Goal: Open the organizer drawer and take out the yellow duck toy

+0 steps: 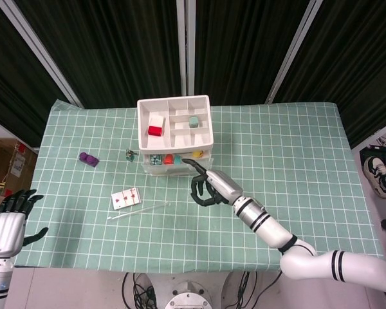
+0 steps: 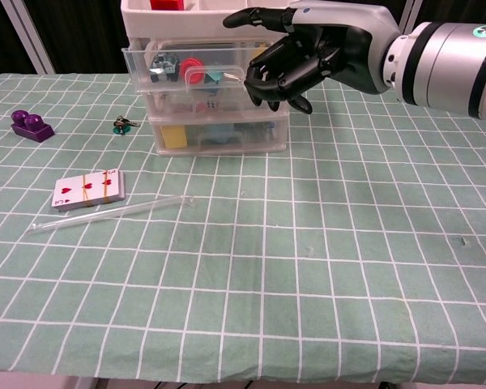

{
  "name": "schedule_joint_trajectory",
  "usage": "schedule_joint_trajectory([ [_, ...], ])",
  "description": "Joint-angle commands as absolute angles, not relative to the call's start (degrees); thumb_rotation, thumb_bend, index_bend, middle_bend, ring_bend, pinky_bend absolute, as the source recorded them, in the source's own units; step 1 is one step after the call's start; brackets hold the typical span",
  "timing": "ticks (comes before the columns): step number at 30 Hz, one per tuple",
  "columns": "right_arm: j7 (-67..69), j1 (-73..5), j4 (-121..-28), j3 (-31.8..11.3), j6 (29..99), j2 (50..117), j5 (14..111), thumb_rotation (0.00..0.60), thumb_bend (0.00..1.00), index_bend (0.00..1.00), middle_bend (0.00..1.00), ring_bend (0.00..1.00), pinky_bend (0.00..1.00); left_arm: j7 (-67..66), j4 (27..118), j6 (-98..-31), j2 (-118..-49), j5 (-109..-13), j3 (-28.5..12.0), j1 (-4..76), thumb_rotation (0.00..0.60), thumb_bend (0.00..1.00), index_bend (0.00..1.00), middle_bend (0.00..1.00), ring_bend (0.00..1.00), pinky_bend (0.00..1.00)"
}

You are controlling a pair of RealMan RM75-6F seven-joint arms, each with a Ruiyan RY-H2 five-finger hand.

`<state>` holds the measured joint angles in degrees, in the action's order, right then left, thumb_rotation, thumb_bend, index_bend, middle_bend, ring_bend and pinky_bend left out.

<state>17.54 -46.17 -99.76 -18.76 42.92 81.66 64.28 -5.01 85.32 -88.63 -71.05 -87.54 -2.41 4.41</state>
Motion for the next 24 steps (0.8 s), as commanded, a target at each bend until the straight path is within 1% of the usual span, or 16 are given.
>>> schedule_joint_trajectory([
  [1,13.3,-49.0,-98.1,-19.2,41.4,82.0,58.8,0.6,0.39,0.01,0.57,0.59,0.76,-5.1,85.4,-88.5,-71.0,-87.5,-2.4,4.5,0.6,0.09,0.24,0.18,0.13,0.18],
  [4,11.5,-50.3,-96.7,-19.1,41.1,82.8,55.7,0.6,0.39,0.02,0.58,0.59,0.77,-5.2,85.4,-88.3,-71.0,-87.4,-2.4,4.6,0.6,0.09,0.24,0.18,0.13,0.18],
  [6,10.0,-51.3,-95.5,-18.9,40.9,83.3,53.4,0.6,0.39,0.04,0.58,0.59,0.77,-5.2,85.5,-88.2,-71.0,-87.4,-2.5,4.6,0.6,0.09,0.24,0.18,0.13,0.18],
  [11,7.5,-52.8,-94.0,-18.8,41.5,84.1,49.3,0.6,0.43,0.18,0.58,0.6,0.79,-5.2,85.5,-88.0,-71.1,-87.3,-2.4,4.6,0.6,0.09,0.24,0.18,0.13,0.18],
  [15,7.6,-52.3,-95.6,-18.6,42.0,83.4,49.5,0.6,0.44,0.25,0.6,0.62,0.81,-5.2,85.5,-87.8,-71.2,-87.2,-2.4,4.6,0.6,0.09,0.24,0.18,0.13,0.18],
  [18,8.0,-51.5,-97.6,-18.1,41.9,82.2,50.3,0.6,0.44,0.28,0.61,0.62,0.81,-5.2,85.5,-87.7,-71.2,-87.1,-2.4,4.7,0.6,0.09,0.24,0.18,0.13,0.18],
  [24,10.6,-49.2,-102.6,-17.4,40.7,78.8,53.2,0.6,0.44,0.28,0.61,0.62,0.81,-5.3,85.5,-87.7,-71.2,-87.3,-2.5,4.8,0.6,0.09,0.24,0.18,0.13,0.18],
])
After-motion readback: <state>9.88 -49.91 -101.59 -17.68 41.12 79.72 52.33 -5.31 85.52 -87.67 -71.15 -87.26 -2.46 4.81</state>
